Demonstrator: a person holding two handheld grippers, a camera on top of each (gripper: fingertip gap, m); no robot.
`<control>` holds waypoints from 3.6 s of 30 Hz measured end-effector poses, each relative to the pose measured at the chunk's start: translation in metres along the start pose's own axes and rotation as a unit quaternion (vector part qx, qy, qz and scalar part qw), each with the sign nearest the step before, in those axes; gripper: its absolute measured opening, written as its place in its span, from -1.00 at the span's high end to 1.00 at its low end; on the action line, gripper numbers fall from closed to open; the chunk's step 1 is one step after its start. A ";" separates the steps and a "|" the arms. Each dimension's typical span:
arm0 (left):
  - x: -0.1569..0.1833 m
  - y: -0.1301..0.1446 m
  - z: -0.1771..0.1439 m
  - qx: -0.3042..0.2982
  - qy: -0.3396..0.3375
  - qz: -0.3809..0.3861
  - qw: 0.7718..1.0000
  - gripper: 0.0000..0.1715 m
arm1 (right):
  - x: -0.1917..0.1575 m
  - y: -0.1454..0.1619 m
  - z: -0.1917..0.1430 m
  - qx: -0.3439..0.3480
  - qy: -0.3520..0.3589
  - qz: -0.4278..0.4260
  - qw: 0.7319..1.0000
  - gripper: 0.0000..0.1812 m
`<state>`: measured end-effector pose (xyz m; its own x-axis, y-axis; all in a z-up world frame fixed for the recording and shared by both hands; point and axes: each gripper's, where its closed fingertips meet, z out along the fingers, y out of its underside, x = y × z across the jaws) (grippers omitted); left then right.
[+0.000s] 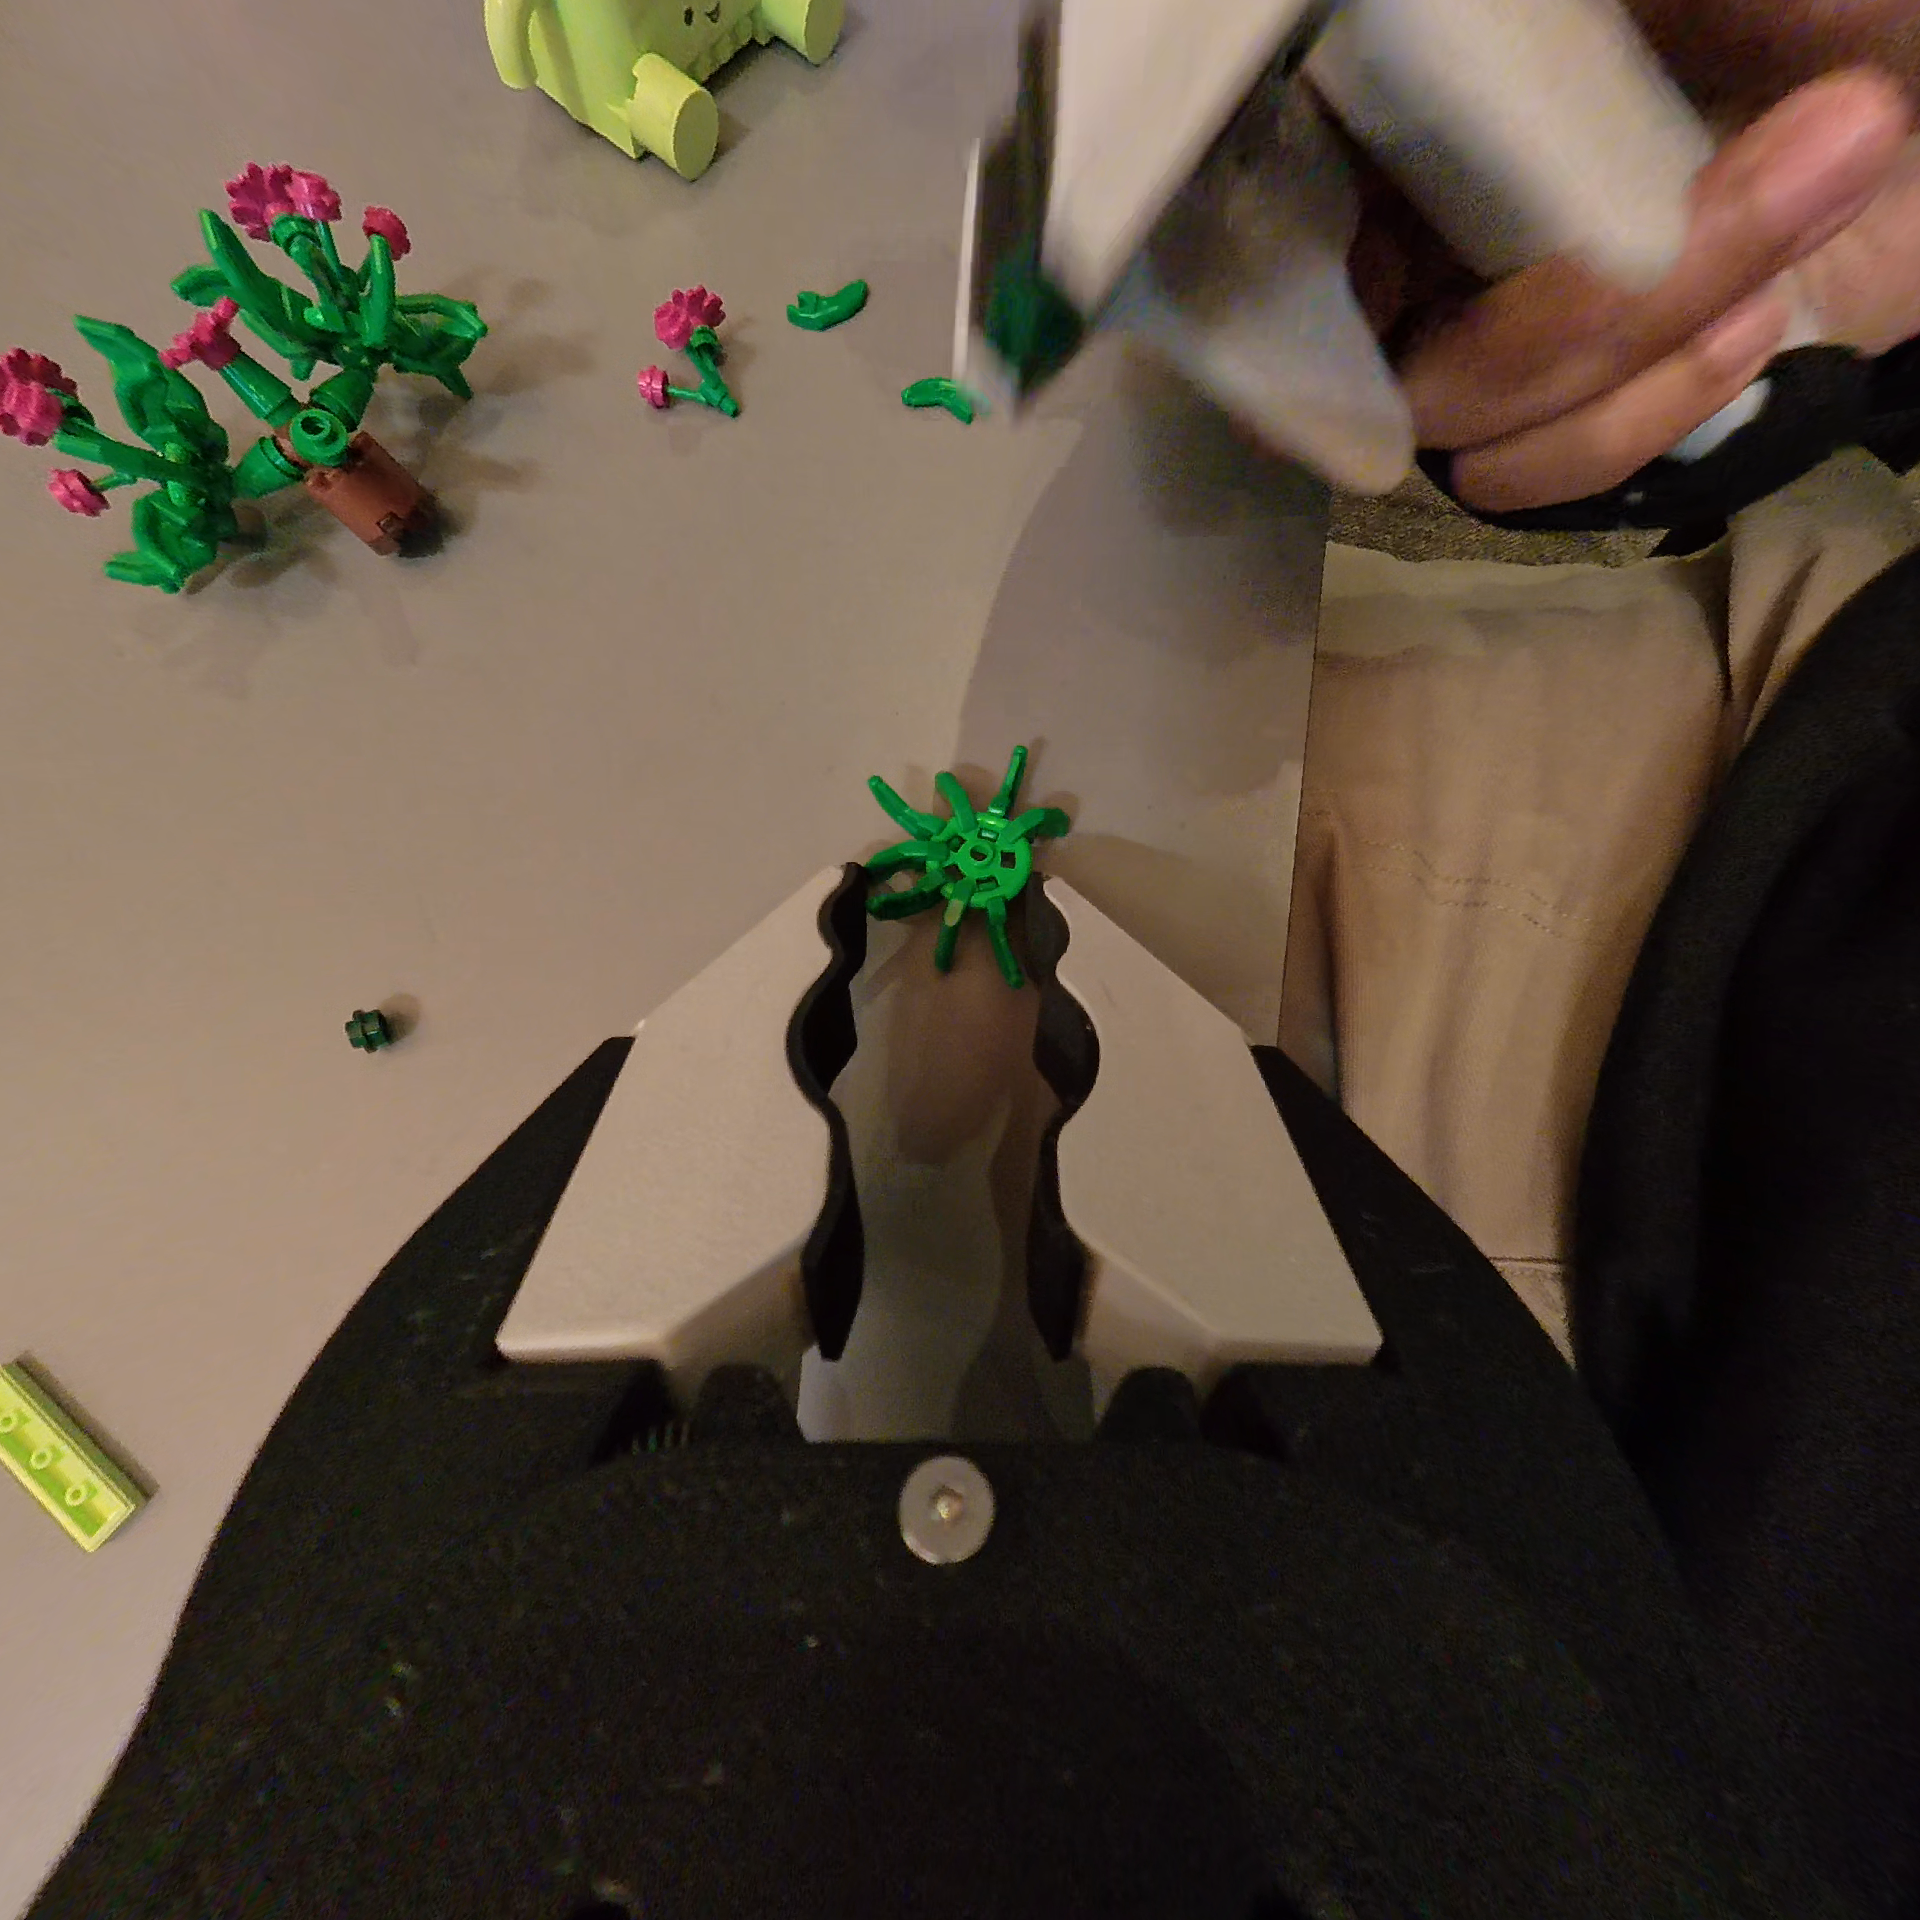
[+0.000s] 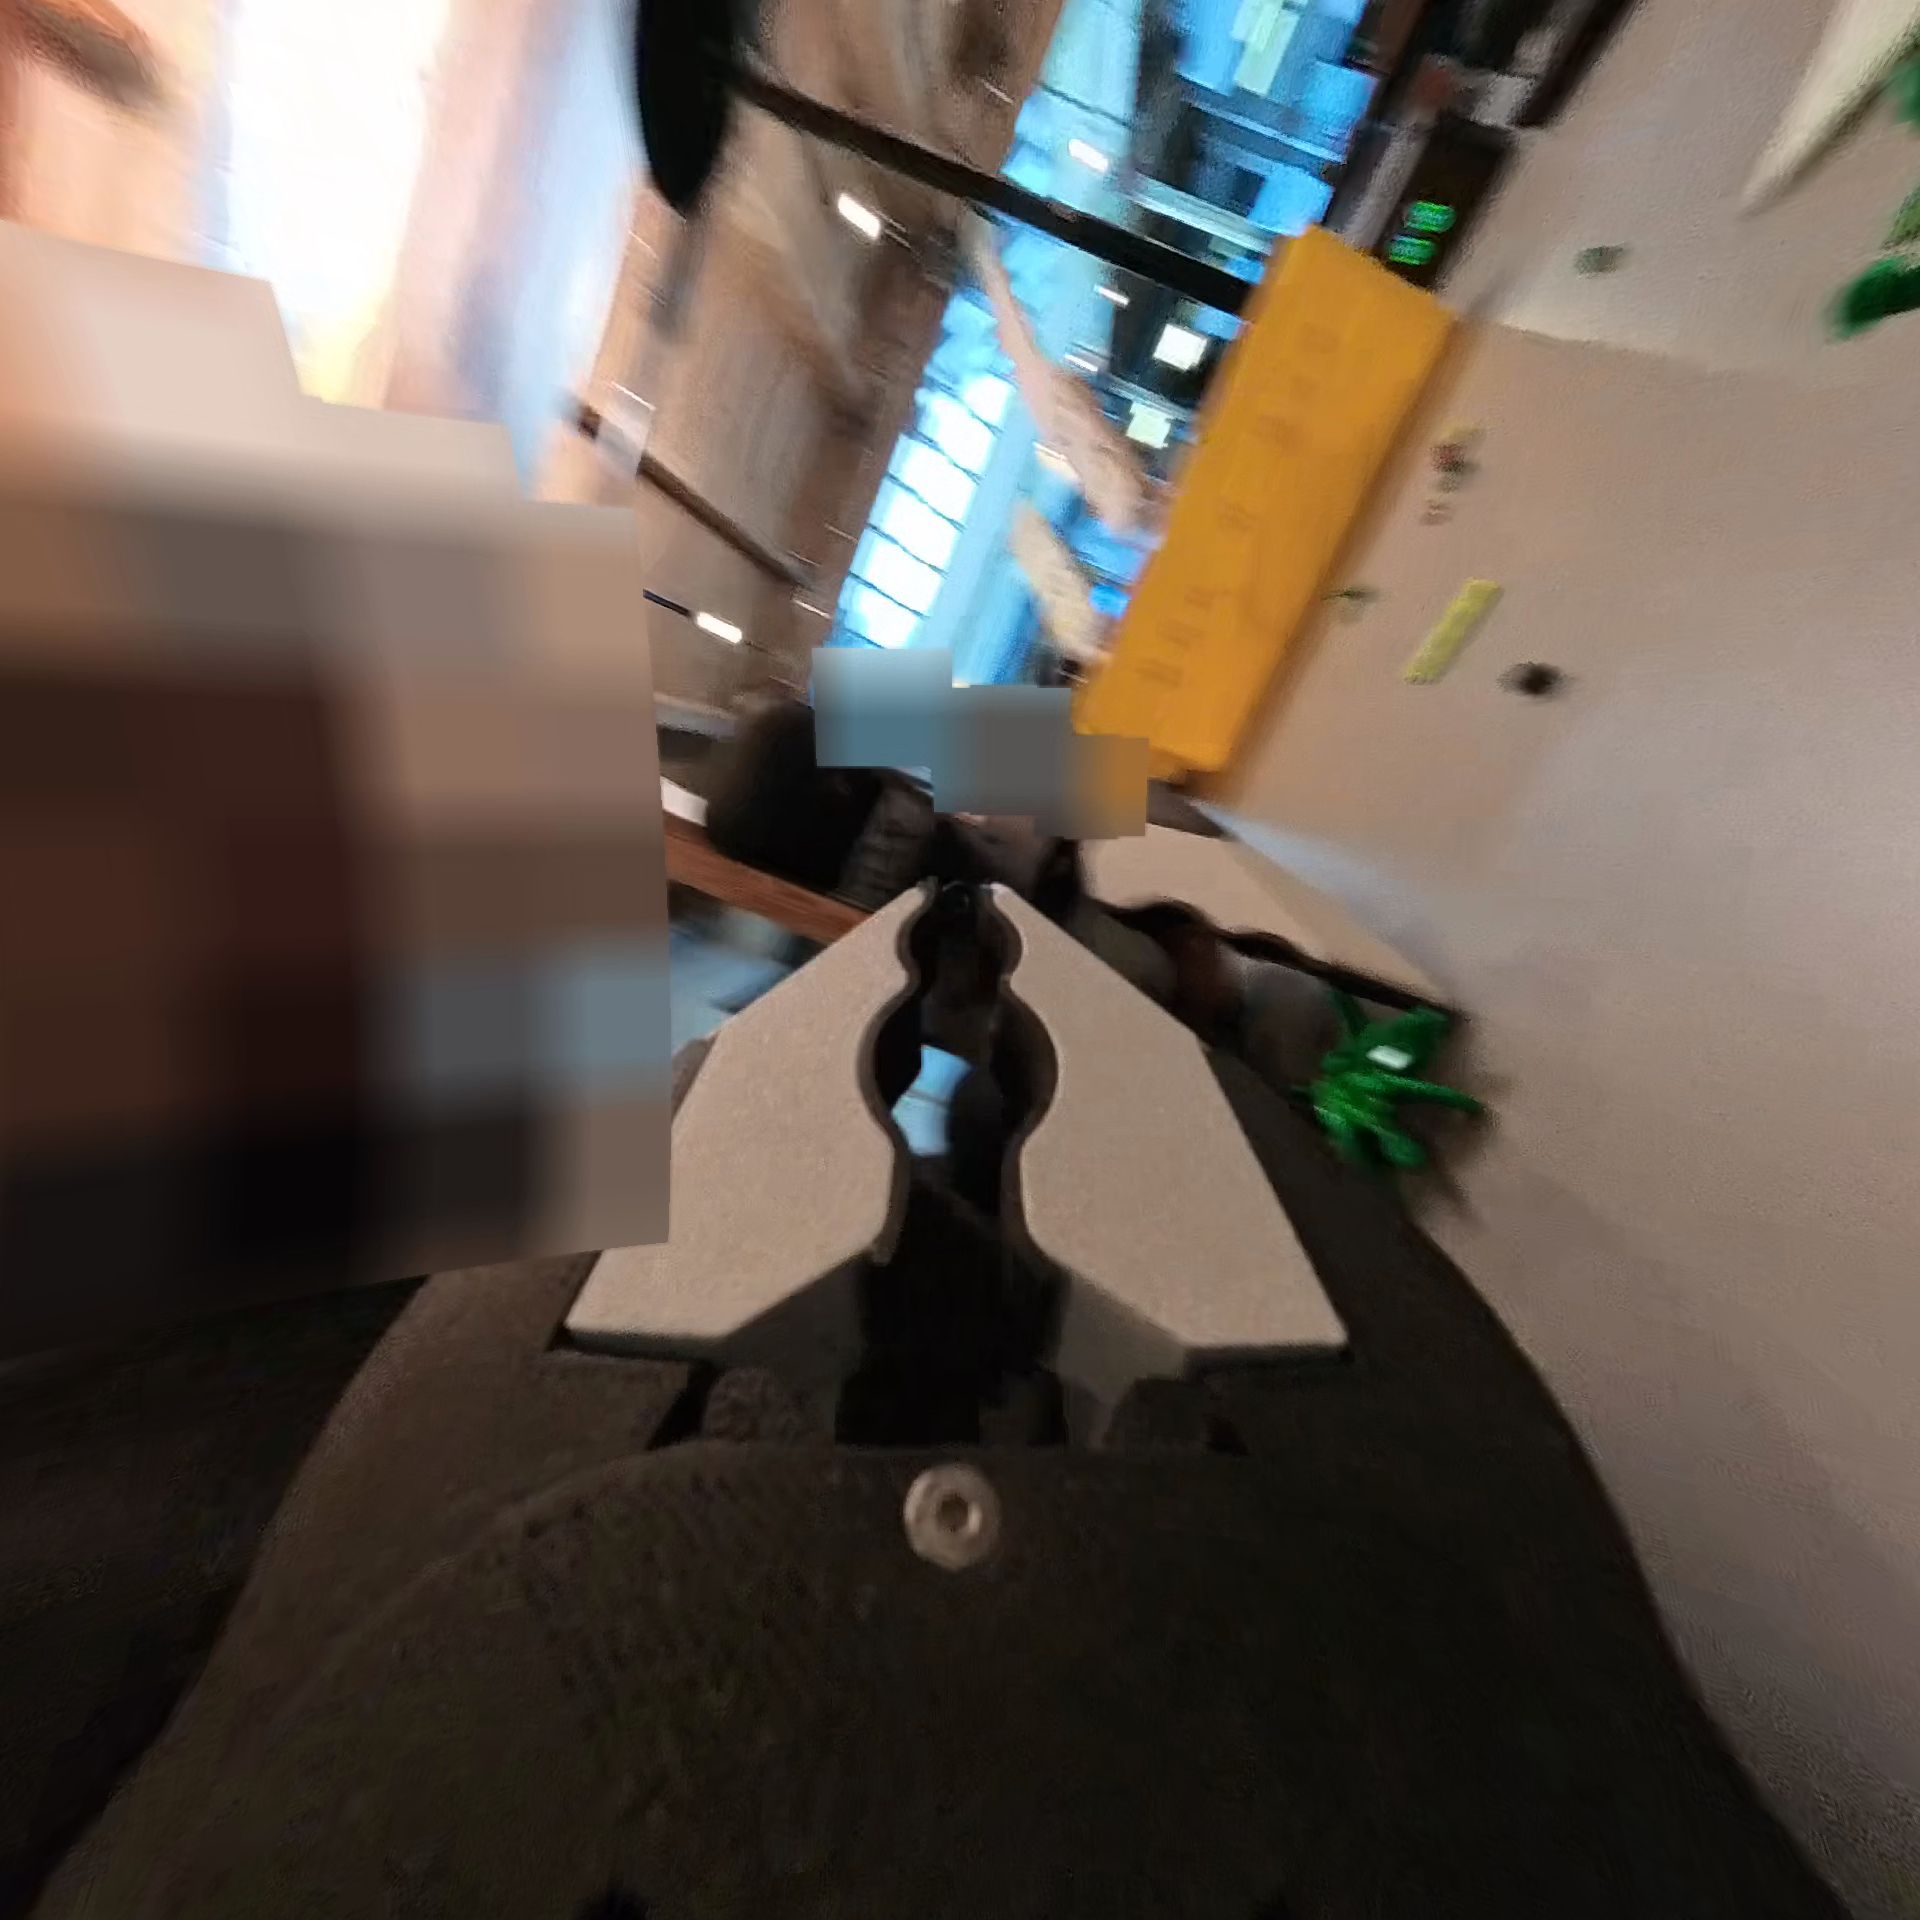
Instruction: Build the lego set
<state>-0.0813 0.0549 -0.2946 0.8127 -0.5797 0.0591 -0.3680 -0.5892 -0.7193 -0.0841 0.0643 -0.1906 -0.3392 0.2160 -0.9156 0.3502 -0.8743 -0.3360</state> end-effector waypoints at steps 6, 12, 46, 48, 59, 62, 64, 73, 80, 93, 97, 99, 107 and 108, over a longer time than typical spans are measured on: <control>0.000 0.000 0.000 0.000 0.000 0.001 1.000 0.67 | 0.056 0.020 -0.014 -0.172 0.287 -0.298 0.894 0.96; 0.001 0.000 0.000 -0.001 -0.002 0.004 1.000 0.67 | 0.067 0.031 -0.008 -0.268 0.331 -0.436 0.793 0.95; 0.002 0.000 0.000 0.000 -0.010 0.019 1.000 0.68 | 0.079 0.045 -0.013 -0.419 0.325 -0.392 0.752 0.96; 0.002 0.000 0.000 0.000 -0.010 0.019 1.000 0.68 | 0.079 0.045 -0.013 -0.420 0.323 -0.382 0.758 0.95; 0.002 0.000 0.000 0.000 -0.010 0.019 1.000 0.68 | 0.080 0.045 -0.014 -0.449 0.328 -0.377 0.741 0.96; 0.002 0.000 0.000 0.000 -0.008 0.017 1.000 0.68 | 0.081 0.044 -0.013 -0.445 0.330 -0.392 0.734 0.96; 0.001 0.000 0.000 -0.001 -0.011 0.020 1.000 0.67 | 0.078 0.043 -0.013 -0.432 0.328 -0.401 0.738 0.95; 0.001 0.001 0.001 -0.003 -0.013 0.021 1.000 0.46 | 0.062 0.027 -0.022 -0.287 0.311 -0.346 0.837 0.95; 0.004 -0.042 -0.033 0.166 0.001 0.020 0.986 0.46 | 0.000 0.020 -0.004 -0.140 0.096 -0.163 0.972 0.95; 0.051 -0.080 -0.070 0.296 0.136 0.024 0.945 0.93 | -0.022 0.039 -0.004 -0.147 -0.014 0.036 0.988 0.95; 0.042 -0.080 -0.068 0.298 0.113 0.014 0.948 0.96 | -0.019 0.034 -0.003 -0.129 -0.008 0.040 0.991 0.90; 0.035 -0.078 -0.066 0.298 0.095 0.006 0.950 0.96 | -0.014 0.027 -0.003 -0.109 0.013 -0.001 0.994 0.90; 0.016 -0.068 -0.060 0.260 -0.008 0.053 0.964 0.96 | 0.007 0.009 -0.009 -0.114 0.203 -0.288 0.929 0.81; 0.016 -0.068 -0.059 0.256 -0.024 0.071 0.964 0.96 | 0.010 0.015 -0.007 -0.133 0.216 -0.300 0.920 0.79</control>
<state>-0.0693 0.0525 -0.2042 0.7953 -0.5997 -0.0889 -0.2159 -0.1432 -0.9658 -0.0760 0.0564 -0.2062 -0.1832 0.8271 -0.5313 0.4344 -0.4167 -0.7985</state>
